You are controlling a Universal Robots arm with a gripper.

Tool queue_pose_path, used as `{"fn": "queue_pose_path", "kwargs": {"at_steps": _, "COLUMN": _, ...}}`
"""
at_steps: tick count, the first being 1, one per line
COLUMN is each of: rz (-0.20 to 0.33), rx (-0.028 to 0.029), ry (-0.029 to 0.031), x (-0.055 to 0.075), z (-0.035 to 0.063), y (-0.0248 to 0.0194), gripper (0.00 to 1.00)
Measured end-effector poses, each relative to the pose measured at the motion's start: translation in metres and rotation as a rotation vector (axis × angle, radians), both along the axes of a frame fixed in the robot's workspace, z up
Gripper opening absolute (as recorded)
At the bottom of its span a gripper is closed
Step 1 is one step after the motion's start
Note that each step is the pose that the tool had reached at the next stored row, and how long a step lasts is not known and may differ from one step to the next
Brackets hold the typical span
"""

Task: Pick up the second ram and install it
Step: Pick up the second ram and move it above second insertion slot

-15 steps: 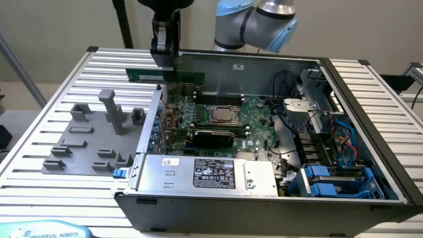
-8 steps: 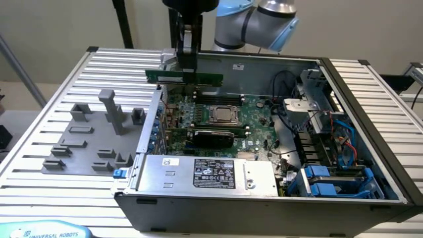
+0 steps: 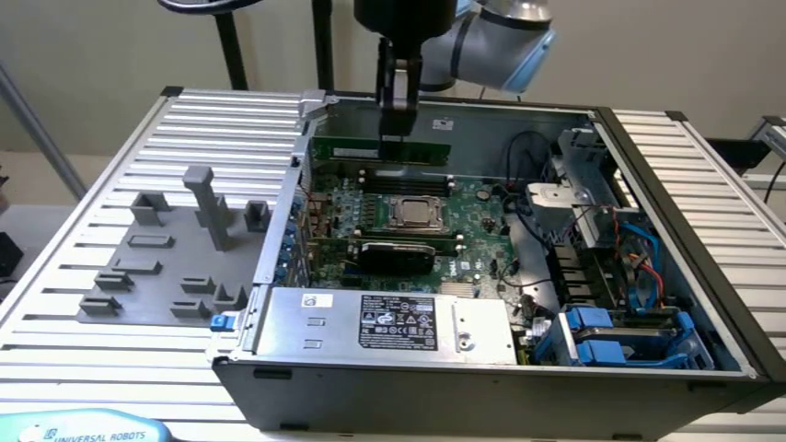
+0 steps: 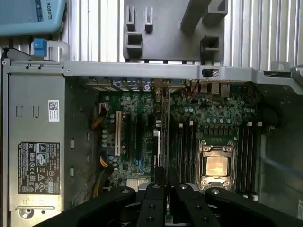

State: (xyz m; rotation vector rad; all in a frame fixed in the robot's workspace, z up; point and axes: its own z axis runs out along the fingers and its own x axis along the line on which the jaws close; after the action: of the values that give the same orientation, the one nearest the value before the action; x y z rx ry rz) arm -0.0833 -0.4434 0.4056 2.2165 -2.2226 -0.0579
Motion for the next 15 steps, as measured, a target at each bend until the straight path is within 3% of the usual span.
{"fn": "queue_pose_path", "kwargs": {"at_steps": 10, "rz": 0.0, "rx": 0.0, "ry": 0.0, "x": 0.045, "z": -0.0183, "y": 0.0204, "gripper": 0.14}}
{"fn": "queue_pose_path", "kwargs": {"at_steps": 15, "rz": 0.0, "rx": 0.0001, "ry": 0.0, "x": 0.058, "z": -0.0274, "y": 0.0366, "gripper": 0.14}}
